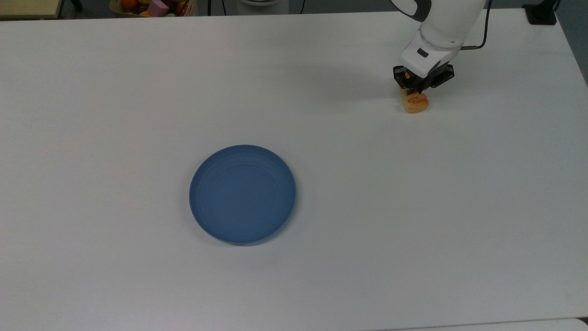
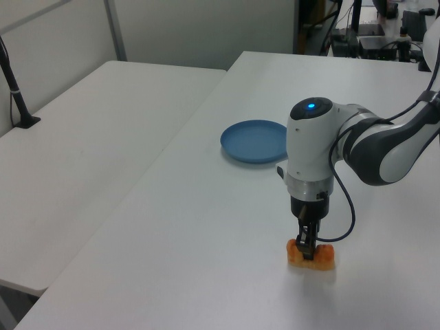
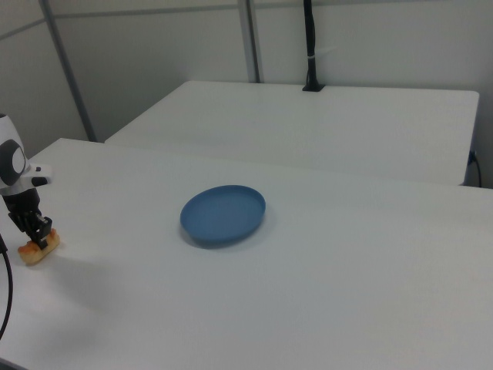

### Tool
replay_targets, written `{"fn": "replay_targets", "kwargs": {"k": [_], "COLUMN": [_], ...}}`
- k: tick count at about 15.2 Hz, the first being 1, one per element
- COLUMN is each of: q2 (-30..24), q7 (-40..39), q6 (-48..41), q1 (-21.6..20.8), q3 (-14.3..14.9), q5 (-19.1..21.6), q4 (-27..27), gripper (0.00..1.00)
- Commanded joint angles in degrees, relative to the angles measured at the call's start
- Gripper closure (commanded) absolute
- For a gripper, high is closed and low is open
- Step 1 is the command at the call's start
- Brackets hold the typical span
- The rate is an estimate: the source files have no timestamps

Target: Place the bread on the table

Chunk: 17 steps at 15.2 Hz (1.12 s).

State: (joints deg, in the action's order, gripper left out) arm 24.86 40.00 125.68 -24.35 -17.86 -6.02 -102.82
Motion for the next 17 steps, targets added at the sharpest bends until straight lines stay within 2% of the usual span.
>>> {"fn": "replay_targets", "kwargs": {"k": [1,10,14,17], "q2": [0.5,-1.6,-8.7,-12.5], "q7": [3.9,4.5,3.4,-1.7], "q6": [1.2,-2.4,-8.1,-16.9], "q1": [-1.0,-0.3,2.2,6.0], "q3": [0.3,0.3,0.2,0.3], "q5": [-1.2,-1.0,-0.8,0.6], "q4": [-0.4,0.3,1.0,6.1], "gripper": [0.00,0.00,0.00,0.00]}}
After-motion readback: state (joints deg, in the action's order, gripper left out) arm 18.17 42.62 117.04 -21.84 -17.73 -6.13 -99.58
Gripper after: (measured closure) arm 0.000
